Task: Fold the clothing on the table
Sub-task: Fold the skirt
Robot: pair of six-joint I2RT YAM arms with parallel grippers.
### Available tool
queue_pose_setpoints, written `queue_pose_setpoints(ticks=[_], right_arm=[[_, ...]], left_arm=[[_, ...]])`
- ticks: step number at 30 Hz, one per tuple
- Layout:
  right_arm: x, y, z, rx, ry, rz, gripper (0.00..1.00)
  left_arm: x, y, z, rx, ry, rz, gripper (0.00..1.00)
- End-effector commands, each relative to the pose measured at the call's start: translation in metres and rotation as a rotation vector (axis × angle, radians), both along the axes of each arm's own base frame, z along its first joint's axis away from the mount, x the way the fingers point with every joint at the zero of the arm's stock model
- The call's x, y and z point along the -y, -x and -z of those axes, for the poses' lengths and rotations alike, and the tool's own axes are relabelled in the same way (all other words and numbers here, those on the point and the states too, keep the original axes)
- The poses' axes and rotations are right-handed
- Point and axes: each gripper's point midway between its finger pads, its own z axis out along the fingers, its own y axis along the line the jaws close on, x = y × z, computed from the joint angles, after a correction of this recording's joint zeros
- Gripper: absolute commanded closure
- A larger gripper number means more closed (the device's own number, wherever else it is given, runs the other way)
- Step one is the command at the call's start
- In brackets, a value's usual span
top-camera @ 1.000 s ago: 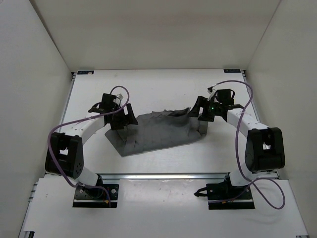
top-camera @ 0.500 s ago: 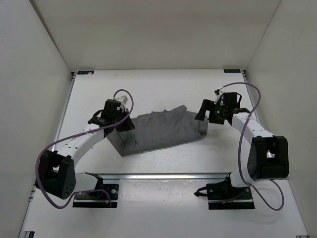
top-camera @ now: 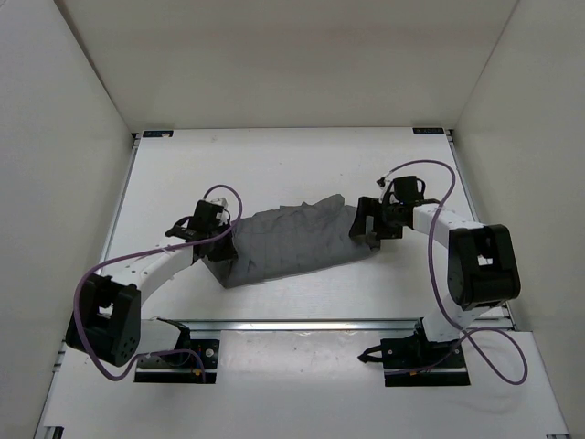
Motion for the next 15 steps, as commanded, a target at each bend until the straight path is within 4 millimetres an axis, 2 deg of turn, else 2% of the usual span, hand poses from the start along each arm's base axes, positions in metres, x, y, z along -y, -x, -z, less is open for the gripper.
queue_pose_setpoints(ticks=[1,4,7,9,10,11,13,15], right_arm=[[-0.011,-0.02,-0.006,0.081,0.036,-0.079,0.01],[-0.015,-0.02,0.007,0.044,0.107,-0.107,0.02],[-0.023,-0.019,0.015,0.012,0.095,-0.134,0.11],[-0.026,-0.013,0.024,-0.026,0.089,-0.138,0.32],[-0.028,-0.016,0.025,-0.019,0.093,-0.143,0.4],[-0.03,-0.017,0.025,-0.016,0.096,-0.144,0.54],[-0.032,-0.014,0.033,-0.045,0.094,-0.15,0.65],[-0.033,-0.021,0.033,-0.047,0.103,-0.147,0.82]], left_arm=[[-0.001,0.0,0.0,0.018,0.011,-0.013,1.0],[-0.004,0.003,0.006,-0.005,-0.007,-0.016,1.0],[-0.009,0.004,0.01,-0.022,-0.028,-0.026,1.0],[-0.013,0.002,0.01,-0.017,-0.045,-0.038,1.0],[-0.016,0.002,0.009,-0.018,-0.05,-0.049,1.0],[-0.017,0.001,0.009,-0.015,-0.061,-0.051,1.0],[-0.019,0.003,0.012,-0.028,-0.066,-0.062,1.0],[-0.02,0.003,0.016,-0.042,-0.072,-0.061,1.0]])
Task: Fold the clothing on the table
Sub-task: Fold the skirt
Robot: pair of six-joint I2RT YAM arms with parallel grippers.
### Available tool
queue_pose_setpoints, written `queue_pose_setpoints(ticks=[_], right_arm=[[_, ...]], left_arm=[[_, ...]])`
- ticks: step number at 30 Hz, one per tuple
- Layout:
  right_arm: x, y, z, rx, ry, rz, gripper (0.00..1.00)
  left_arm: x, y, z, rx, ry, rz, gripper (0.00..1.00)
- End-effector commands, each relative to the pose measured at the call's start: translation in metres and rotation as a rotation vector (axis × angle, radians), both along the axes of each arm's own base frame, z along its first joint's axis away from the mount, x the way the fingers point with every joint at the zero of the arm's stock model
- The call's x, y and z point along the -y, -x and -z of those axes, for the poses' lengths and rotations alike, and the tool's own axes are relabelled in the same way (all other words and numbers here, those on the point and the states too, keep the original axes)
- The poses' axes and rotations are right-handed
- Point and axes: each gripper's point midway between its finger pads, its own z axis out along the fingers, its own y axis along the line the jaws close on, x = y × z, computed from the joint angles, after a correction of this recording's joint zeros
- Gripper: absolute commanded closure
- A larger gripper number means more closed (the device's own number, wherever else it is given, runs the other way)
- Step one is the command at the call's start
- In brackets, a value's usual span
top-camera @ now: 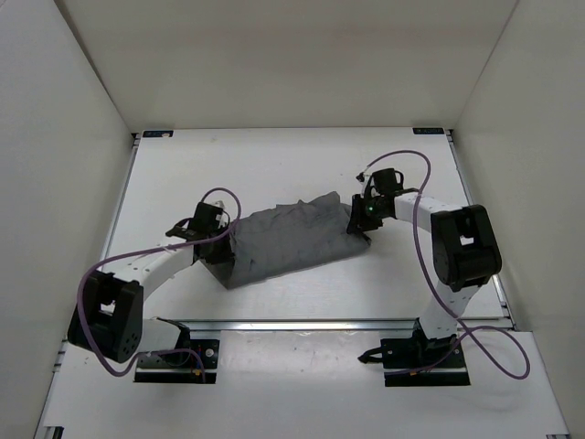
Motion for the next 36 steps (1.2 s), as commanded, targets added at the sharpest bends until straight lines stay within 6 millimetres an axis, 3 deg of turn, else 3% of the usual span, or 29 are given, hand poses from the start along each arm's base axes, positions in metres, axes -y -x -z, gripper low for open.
queue_pose_setpoints(ticks=[1,4,5,9,10,12,13,16,17,19,23,26,31,36], right_arm=[[0.003,0.006,0.016,-0.067,0.055,-0.006,0.91],[0.0,-0.009,-0.003,-0.016,0.065,-0.008,1.0],[0.006,-0.017,-0.011,0.007,0.078,0.003,1.0],[-0.001,-0.052,-0.068,0.136,0.057,-0.03,1.0],[-0.005,-0.05,-0.073,0.133,0.062,-0.041,1.0],[-0.022,-0.064,-0.108,0.207,0.056,-0.082,1.0],[-0.025,-0.06,-0.109,0.194,0.064,-0.098,1.0],[-0.065,-0.064,-0.149,0.271,0.018,-0.17,0.99],[-0.07,-0.064,-0.153,0.277,0.011,-0.177,1.0],[-0.1,-0.054,-0.164,0.294,-0.025,-0.234,1.0],[-0.137,-0.035,-0.154,0.262,-0.076,-0.304,1.0],[-0.163,-0.012,-0.134,0.166,-0.175,-0.344,1.0],[-0.193,0.005,-0.11,0.116,-0.224,-0.376,1.0],[-0.205,0.006,-0.092,0.054,-0.256,-0.377,0.96]], left_arm=[[-0.006,-0.003,0.005,-0.013,-0.028,-0.023,1.0],[0.002,-0.005,0.014,-0.046,-0.013,-0.002,1.0],[0.005,-0.007,0.015,-0.049,-0.013,0.01,1.0],[0.028,-0.019,0.018,-0.05,0.021,0.05,1.0],[0.038,-0.02,0.019,-0.053,0.047,0.07,1.0],[0.048,-0.028,0.021,-0.057,0.073,0.077,1.0],[0.053,-0.029,0.027,-0.074,0.088,0.08,1.0],[0.074,-0.043,0.029,-0.08,0.121,0.105,1.0],[0.08,-0.045,0.031,-0.089,0.138,0.115,1.0],[0.096,-0.058,0.028,-0.074,0.172,0.133,1.0],[0.121,-0.075,0.03,-0.083,0.235,0.151,1.0],[0.135,-0.084,0.028,-0.084,0.301,0.168,1.0],[0.128,-0.083,0.04,-0.104,0.332,0.134,1.0],[0.126,-0.081,0.039,-0.11,0.365,0.129,1.0]])
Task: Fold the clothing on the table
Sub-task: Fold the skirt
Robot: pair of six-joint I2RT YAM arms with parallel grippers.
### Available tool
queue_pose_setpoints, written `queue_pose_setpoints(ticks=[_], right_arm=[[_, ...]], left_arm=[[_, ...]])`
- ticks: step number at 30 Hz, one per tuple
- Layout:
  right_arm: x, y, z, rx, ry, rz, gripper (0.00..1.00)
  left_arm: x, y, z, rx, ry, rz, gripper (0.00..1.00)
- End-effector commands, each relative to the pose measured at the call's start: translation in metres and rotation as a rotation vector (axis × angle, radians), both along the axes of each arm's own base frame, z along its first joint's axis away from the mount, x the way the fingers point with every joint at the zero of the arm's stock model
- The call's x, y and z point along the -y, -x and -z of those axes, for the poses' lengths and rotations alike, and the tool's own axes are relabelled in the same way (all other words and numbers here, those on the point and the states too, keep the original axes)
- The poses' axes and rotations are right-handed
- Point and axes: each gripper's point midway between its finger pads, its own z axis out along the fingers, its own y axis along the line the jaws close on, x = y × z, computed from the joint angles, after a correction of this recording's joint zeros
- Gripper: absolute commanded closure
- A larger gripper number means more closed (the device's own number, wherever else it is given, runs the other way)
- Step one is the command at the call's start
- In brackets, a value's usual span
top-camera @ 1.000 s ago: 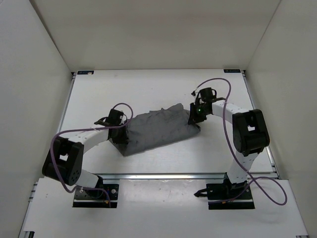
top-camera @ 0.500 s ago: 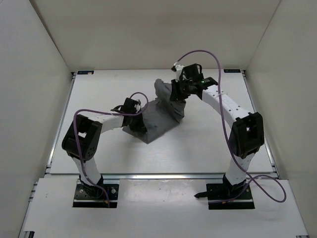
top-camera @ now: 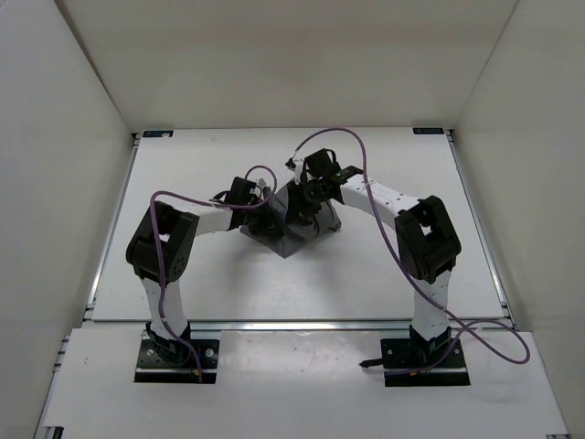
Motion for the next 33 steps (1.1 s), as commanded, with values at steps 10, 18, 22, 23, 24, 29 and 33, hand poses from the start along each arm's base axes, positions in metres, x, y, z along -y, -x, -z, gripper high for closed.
queue_pose_setpoints(ticks=[10,18,22,23,24,29,33], right_arm=[[-0.017,-0.027,-0.108,0.1,-0.29,0.032,0.37],[0.074,-0.062,-0.12,0.233,-0.205,0.255,0.8],[0.091,-0.056,-0.074,0.139,-0.152,0.262,1.0],[0.093,-0.055,-0.063,0.122,-0.145,0.265,1.0],[0.09,-0.051,-0.055,0.1,-0.155,0.251,1.0],[0.071,-0.041,-0.022,0.032,-0.161,0.177,1.0],[0.057,-0.047,0.008,-0.016,-0.144,0.136,1.0]], left_arm=[[-0.021,0.008,-0.007,-0.003,0.059,-0.01,1.0],[-0.078,0.001,-0.072,0.144,0.001,-0.096,0.55],[-0.078,-0.001,-0.126,0.288,0.023,-0.096,0.44],[-0.067,-0.002,-0.143,0.332,0.058,-0.079,0.44],[-0.06,-0.003,-0.151,0.361,0.084,-0.07,0.46],[0.008,0.025,-0.154,0.336,0.234,0.066,0.8],[0.035,0.032,-0.12,0.275,0.233,0.111,0.95]])
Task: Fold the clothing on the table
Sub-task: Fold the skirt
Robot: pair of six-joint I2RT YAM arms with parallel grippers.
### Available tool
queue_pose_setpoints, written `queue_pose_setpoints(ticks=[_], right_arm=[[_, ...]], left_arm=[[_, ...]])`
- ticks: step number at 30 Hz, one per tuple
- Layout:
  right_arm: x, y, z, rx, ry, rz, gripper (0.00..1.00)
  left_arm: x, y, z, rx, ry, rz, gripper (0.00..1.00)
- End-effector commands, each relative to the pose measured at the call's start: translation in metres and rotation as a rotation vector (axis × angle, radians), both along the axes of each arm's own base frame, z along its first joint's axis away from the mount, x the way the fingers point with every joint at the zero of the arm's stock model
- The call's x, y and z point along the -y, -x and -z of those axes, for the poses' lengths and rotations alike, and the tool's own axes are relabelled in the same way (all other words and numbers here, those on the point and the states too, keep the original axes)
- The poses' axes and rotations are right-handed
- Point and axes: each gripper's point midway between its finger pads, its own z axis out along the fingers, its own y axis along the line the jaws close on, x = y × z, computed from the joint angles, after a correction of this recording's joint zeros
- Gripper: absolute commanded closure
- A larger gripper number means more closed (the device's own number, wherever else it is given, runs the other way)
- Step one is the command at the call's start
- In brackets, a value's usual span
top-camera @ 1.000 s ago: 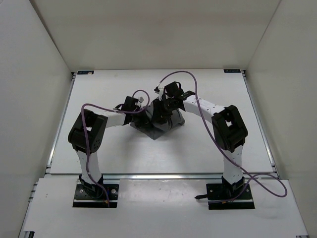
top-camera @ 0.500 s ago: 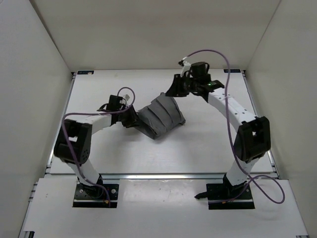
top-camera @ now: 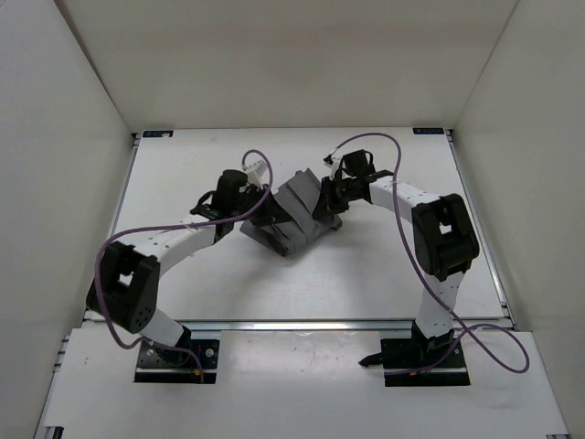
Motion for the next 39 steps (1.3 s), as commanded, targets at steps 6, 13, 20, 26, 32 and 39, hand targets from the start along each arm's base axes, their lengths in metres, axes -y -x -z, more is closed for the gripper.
queue_pose_setpoints(ticks=[6,13,20,26,32,39], right_arm=[[-0.016,-0.033,0.006,0.065,-0.018,-0.057,1.0],[0.006,-0.056,-0.014,0.107,-0.071,0.012,1.0],[0.014,-0.063,-0.103,0.241,-0.152,0.016,0.58],[0.058,-0.066,-0.137,0.437,0.027,0.166,0.15],[0.102,-0.056,-0.104,0.359,0.149,0.258,0.08],[0.118,-0.037,-0.087,0.324,0.13,0.29,0.19]], left_arm=[[0.001,0.01,0.087,-0.157,-0.143,-0.082,1.0],[-0.041,-0.004,0.106,-0.188,-0.204,-0.21,1.0],[-0.045,-0.019,0.05,-0.089,-0.187,-0.164,0.6],[-0.095,-0.026,0.015,-0.004,-0.325,-0.258,0.07],[-0.138,-0.006,0.019,0.01,-0.438,-0.322,0.01],[-0.15,0.023,0.031,-0.012,-0.486,-0.316,0.01]])
